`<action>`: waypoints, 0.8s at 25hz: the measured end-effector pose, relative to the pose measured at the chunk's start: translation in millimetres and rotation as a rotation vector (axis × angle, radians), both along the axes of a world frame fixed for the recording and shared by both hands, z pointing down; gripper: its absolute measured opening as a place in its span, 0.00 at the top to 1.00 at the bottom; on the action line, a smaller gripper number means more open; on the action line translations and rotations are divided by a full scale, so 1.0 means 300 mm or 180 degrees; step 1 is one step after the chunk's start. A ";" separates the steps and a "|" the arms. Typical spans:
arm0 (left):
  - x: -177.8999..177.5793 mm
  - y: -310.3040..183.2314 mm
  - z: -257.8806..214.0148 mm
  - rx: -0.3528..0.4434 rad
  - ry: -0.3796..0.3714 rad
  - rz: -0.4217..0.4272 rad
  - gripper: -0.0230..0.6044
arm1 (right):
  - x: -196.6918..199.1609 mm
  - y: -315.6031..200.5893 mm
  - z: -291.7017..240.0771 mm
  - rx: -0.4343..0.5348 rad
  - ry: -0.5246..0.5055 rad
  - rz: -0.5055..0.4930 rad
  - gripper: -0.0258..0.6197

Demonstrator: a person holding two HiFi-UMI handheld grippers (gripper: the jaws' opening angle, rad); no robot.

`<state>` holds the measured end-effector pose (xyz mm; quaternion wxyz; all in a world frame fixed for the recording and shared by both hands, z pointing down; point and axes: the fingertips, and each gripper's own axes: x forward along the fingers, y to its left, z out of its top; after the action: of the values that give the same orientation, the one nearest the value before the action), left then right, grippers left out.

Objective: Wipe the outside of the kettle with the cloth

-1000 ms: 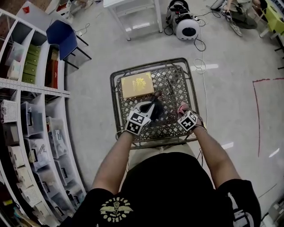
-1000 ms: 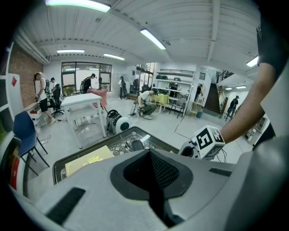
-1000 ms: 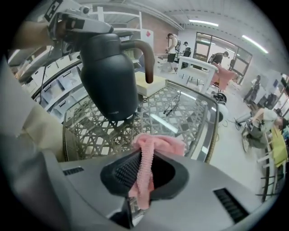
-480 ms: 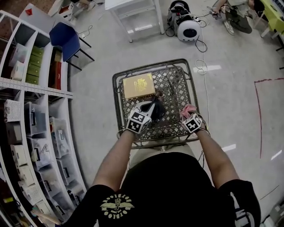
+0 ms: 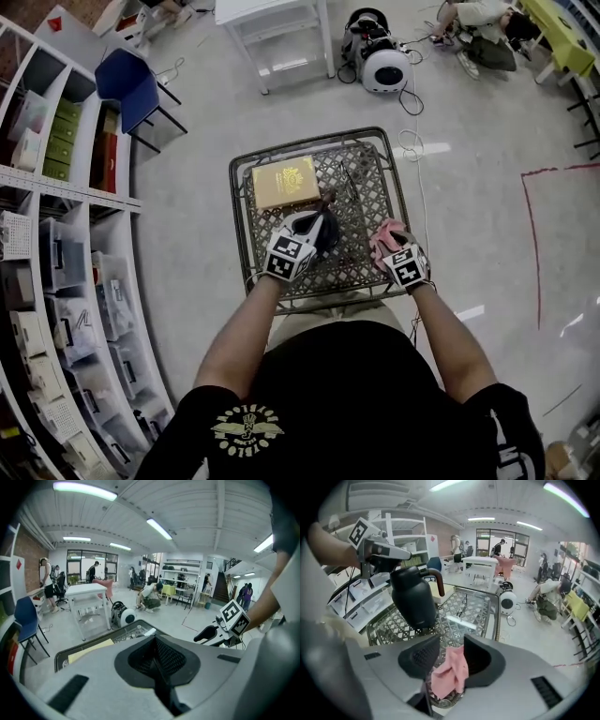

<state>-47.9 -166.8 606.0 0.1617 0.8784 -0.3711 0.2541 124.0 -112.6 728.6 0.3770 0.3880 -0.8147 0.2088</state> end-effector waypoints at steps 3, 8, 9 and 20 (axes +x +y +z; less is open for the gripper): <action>-0.012 0.014 -0.091 0.0288 0.0171 -0.0154 0.95 | -0.028 0.005 -0.098 0.0136 -0.0208 0.0168 0.75; -0.104 0.057 -0.236 0.0601 0.0417 -0.0562 0.95 | -0.097 -0.014 -0.329 0.0617 -0.0649 0.0338 0.91; -0.131 0.064 -0.269 0.0659 0.0443 -0.0645 0.96 | -0.109 -0.020 -0.376 0.0704 -0.0720 0.0364 0.92; -0.400 0.157 -0.581 0.1239 0.0692 -0.1130 0.96 | -0.230 -0.059 -0.773 0.1300 -0.0919 0.0278 0.94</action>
<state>-167.9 -119.8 431.6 0.0707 0.8362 -0.5415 0.0501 55.0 -130.4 496.6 0.1612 0.4571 -0.8678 0.1092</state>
